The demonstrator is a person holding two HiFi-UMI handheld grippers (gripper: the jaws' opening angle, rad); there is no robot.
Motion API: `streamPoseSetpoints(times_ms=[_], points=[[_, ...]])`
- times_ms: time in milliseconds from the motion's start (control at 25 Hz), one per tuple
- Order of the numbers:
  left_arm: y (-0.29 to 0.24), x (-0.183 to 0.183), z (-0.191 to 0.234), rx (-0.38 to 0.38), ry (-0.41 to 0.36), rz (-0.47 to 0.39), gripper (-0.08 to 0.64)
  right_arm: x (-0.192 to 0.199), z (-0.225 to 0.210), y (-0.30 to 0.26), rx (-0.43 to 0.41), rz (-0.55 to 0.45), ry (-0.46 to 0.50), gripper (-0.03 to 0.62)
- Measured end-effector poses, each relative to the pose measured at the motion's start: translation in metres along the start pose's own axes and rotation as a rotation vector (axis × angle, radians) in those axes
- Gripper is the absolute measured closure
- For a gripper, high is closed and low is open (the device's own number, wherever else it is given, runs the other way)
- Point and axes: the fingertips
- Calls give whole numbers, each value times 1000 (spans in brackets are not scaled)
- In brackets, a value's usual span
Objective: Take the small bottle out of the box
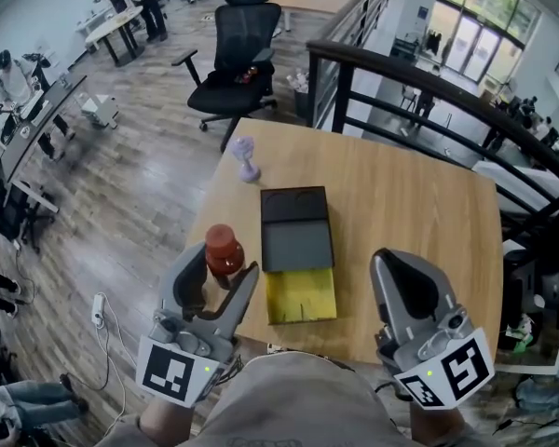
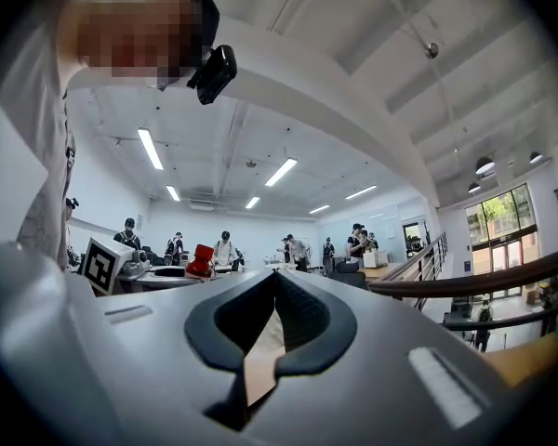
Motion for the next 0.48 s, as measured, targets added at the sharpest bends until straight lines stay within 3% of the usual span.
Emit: streamPoseSetpoints(times_ms=[320, 480], points=[[17, 19, 4, -42, 26, 55, 331, 12, 5, 0, 2, 26, -23, 581], [18, 26, -4, -12, 14, 115, 331, 16, 8, -1, -9, 38, -20, 581]])
Point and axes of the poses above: the fingertips, and each gripper's own axes: y backward along the fingers, z to its left, x out of its underside, and after that the axes turned 7 degrees about -y, right-handed
